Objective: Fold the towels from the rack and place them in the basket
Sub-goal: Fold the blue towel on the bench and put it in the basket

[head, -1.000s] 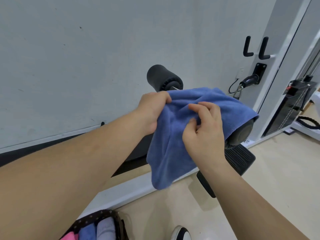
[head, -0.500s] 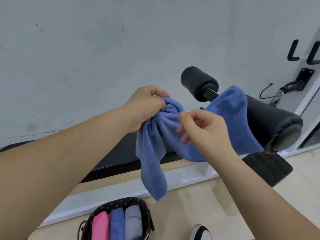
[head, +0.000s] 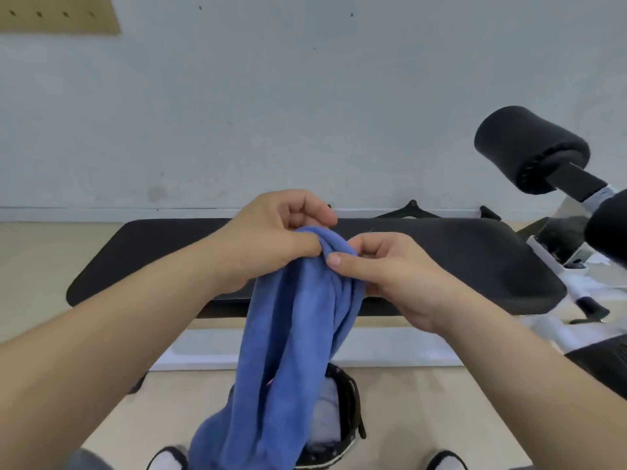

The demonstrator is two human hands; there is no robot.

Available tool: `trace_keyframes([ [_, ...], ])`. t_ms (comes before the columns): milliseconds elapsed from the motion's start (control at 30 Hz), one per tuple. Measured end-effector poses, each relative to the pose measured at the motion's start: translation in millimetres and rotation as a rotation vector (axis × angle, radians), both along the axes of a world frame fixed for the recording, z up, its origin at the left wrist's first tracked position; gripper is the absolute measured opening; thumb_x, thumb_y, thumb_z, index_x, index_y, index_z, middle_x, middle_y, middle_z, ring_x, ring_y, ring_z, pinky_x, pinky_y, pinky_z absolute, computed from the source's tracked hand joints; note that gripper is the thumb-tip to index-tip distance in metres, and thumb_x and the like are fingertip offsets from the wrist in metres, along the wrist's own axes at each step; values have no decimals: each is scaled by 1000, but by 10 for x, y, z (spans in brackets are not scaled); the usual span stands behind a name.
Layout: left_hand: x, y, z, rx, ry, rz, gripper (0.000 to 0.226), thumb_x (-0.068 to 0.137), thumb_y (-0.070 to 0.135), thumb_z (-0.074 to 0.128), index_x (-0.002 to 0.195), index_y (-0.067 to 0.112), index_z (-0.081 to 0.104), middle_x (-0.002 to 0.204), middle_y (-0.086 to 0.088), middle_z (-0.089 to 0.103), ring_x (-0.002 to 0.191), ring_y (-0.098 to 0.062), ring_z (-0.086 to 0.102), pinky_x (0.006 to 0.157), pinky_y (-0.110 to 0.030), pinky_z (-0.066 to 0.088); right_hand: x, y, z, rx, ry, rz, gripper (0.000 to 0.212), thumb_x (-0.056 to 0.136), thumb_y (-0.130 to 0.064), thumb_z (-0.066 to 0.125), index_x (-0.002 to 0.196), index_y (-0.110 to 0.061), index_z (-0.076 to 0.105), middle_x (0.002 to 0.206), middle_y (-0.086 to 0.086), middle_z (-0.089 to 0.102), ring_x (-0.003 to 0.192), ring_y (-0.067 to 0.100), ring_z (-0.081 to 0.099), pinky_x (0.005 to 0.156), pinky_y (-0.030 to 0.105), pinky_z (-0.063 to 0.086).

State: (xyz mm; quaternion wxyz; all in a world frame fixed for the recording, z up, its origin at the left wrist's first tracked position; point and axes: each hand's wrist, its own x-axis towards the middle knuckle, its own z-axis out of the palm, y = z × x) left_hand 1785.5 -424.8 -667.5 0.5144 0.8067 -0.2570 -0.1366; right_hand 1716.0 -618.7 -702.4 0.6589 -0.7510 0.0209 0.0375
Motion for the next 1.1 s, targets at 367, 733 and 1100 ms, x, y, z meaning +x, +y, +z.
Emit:
trace_keyframes([
  [367,348,396,-460,286,-134,-29,8,80,17,73,82,23,68,79,0,70,71,-19,65,63,-38,54,423,255,-297,-504,-57,-23,26,88,-1,49,83,-13,72,67,4,64,54,7,49,48,16,40],
  [733,692,606,-622,328,-203,96,10,81,16,60,75,24,61,63,13,59,57,-3,48,57,-22,39,814,-35,-582,-744,154,-144,11,74,2,51,77,-3,60,61,1,49,57,16,42,52,28,35],
  [1100,902,704,-687,449,-272,274,4,80,23,61,77,27,62,63,8,64,63,-17,60,63,-39,55,665,-106,-350,-150,63,-460,34,87,5,50,67,-18,34,68,0,28,48,14,34,53,36,60],
])
